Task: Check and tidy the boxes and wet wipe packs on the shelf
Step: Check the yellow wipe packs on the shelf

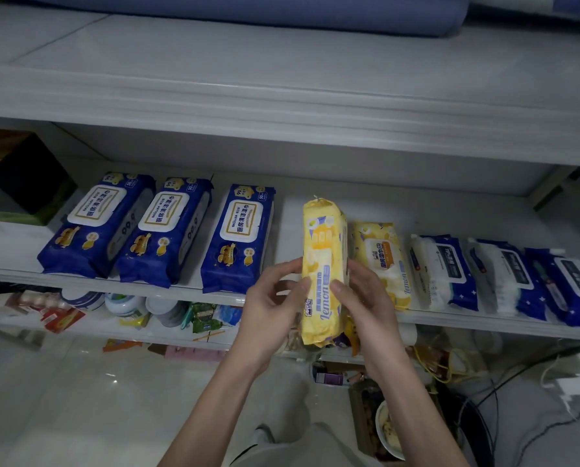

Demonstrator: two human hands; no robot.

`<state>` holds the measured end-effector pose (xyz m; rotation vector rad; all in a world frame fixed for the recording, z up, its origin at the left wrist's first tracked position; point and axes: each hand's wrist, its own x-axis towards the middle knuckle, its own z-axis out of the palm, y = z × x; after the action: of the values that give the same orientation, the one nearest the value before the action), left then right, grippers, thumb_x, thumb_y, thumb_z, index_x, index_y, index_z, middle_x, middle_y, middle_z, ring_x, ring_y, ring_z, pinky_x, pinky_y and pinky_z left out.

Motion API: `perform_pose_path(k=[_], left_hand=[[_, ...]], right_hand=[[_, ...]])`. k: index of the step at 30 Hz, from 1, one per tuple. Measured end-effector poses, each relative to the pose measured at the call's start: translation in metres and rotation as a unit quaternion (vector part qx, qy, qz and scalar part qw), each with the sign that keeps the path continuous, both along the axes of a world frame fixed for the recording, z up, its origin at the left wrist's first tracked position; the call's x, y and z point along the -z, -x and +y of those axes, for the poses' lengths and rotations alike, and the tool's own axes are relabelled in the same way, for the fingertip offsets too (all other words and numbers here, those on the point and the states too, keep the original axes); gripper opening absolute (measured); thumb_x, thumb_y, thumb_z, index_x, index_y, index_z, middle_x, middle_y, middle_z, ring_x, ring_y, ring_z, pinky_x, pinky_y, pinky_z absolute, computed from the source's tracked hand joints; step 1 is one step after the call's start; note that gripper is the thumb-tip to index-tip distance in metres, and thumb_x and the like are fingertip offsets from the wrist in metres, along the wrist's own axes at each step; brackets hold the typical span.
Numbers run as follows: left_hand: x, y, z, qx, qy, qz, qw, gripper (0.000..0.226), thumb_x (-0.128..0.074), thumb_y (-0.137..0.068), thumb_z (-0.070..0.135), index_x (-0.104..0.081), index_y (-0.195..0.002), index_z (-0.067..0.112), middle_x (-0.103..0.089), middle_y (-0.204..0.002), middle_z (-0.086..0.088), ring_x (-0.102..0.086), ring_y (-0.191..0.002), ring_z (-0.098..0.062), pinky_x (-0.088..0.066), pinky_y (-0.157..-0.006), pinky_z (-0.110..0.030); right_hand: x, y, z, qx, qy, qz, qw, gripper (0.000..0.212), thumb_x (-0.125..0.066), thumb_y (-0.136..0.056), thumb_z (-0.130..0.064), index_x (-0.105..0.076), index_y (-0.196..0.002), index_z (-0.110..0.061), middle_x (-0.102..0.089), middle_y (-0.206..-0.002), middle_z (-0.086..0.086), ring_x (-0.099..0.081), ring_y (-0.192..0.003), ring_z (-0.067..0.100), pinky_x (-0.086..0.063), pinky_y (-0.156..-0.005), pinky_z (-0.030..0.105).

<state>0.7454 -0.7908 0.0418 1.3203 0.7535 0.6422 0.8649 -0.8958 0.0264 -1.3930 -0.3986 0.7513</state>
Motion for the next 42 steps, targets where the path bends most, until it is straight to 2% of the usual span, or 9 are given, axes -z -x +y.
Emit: perform_pose_path(k=[2, 4, 8, 18, 23, 25, 29, 34, 42], left_hand=[[0.002, 0.001, 0.005, 0.003, 0.008, 0.002, 1.000, 0.024, -0.071, -0.091, 0.021, -0.070, -0.115, 0.026, -0.073, -0.115, 0.002, -0.067, -0.109, -0.019, -0.058, -0.080, -0.023], [0.002, 0.001, 0.006, 0.030, 0.023, 0.014, 0.999, 0.044, -0.074, -0.085, 0.034, -0.063, -0.127, 0.027, -0.067, -0.128, 0.008, -0.064, -0.118, -0.011, -0.057, -0.088, -0.027], [0.000, 0.000, 0.006, 0.076, 0.037, -0.003, 0.996, 0.043, -0.064, -0.095, 0.022, -0.058, -0.138, 0.024, -0.070, -0.127, 0.009, -0.068, -0.114, -0.005, -0.057, -0.082, -0.018], [-0.005, -0.002, 0.011, 0.076, 0.021, -0.008, 0.997, 0.042, -0.062, -0.097, 0.023, -0.057, -0.137, 0.033, -0.071, -0.123, 0.019, -0.065, -0.115, 0.002, -0.057, -0.086, -0.018], [-0.006, 0.000, 0.014, 0.086, 0.031, -0.015, 0.996, 0.041, -0.062, -0.098, 0.017, -0.059, -0.136, 0.031, -0.062, -0.139, 0.016, -0.055, -0.129, 0.001, -0.046, -0.106, -0.029], [-0.008, 0.000, 0.014, 0.088, 0.023, -0.015, 0.996, 0.039, -0.063, -0.097, 0.024, -0.060, -0.134, 0.034, -0.058, -0.142, 0.017, -0.051, -0.132, 0.000, -0.041, -0.109, -0.032], [-0.006, 0.004, 0.017, 0.093, 0.005, -0.049, 0.994, 0.037, -0.061, -0.098, 0.017, -0.058, -0.135, 0.022, -0.058, -0.145, 0.005, -0.053, -0.135, -0.010, -0.048, -0.109, -0.033], [-0.006, 0.012, 0.026, 0.121, 0.018, -0.085, 0.989, 0.040, -0.067, -0.090, 0.013, -0.058, -0.128, 0.017, -0.053, -0.150, -0.006, -0.050, -0.139, -0.019, -0.046, -0.112, -0.043], [-0.005, 0.008, 0.025, 0.106, 0.003, -0.075, 0.992, 0.037, -0.061, -0.096, 0.006, -0.057, -0.132, 0.013, -0.056, -0.147, -0.004, -0.053, -0.136, -0.016, -0.044, -0.112, -0.031]], right_hand=[[0.003, -0.001, -0.002, 0.007, -0.007, 0.031, 0.999, 0.058, -0.080, -0.073, -0.032, -0.063, -0.129, -0.031, -0.074, -0.128, 0.001, -0.072, -0.115, 0.013, -0.060, -0.092, 0.035], [0.005, 0.000, -0.003, 0.004, -0.014, 0.052, 0.999, 0.057, -0.084, -0.077, -0.027, -0.064, -0.130, -0.028, -0.076, -0.124, 0.001, -0.072, -0.116, 0.020, -0.055, -0.104, 0.050], [0.005, 0.002, -0.003, -0.001, -0.023, 0.051, 0.998, 0.059, -0.078, -0.080, -0.030, -0.062, -0.137, -0.025, -0.074, -0.128, 0.002, -0.071, -0.118, 0.023, -0.051, -0.107, 0.057], [-0.001, 0.001, -0.001, -0.042, -0.012, 0.002, 0.999, 0.051, -0.067, -0.092, -0.031, -0.060, -0.142, -0.030, -0.073, -0.132, -0.005, -0.068, -0.124, 0.017, -0.050, -0.108, 0.052], [-0.010, 0.000, 0.001, -0.069, 0.015, -0.007, 0.997, 0.060, -0.052, -0.091, -0.070, -0.057, -0.144, -0.042, -0.062, -0.145, -0.016, -0.054, -0.138, 0.007, -0.037, -0.120, 0.046], [-0.013, -0.001, 0.001, -0.066, -0.008, 0.009, 0.998, 0.048, -0.045, -0.097, -0.059, -0.060, -0.138, -0.040, -0.066, -0.141, -0.013, -0.059, -0.133, 0.006, -0.041, -0.117, 0.042], [-0.019, -0.005, -0.002, -0.078, -0.057, -0.003, 0.995, 0.047, -0.058, -0.097, -0.030, -0.059, -0.144, -0.023, -0.065, -0.144, -0.003, -0.057, -0.138, 0.014, -0.043, -0.115, 0.039], [-0.025, -0.009, -0.006, -0.103, -0.090, -0.024, 0.990, 0.076, -0.082, -0.078, -0.048, -0.056, -0.146, -0.026, -0.057, -0.153, 0.000, -0.048, -0.147, 0.020, -0.035, -0.121, 0.050], [-0.031, -0.007, -0.002, -0.091, -0.082, -0.024, 0.992, 0.071, -0.085, -0.066, -0.065, -0.068, -0.130, -0.041, -0.063, -0.145, -0.013, -0.050, -0.143, 0.007, -0.034, -0.122, 0.045]])
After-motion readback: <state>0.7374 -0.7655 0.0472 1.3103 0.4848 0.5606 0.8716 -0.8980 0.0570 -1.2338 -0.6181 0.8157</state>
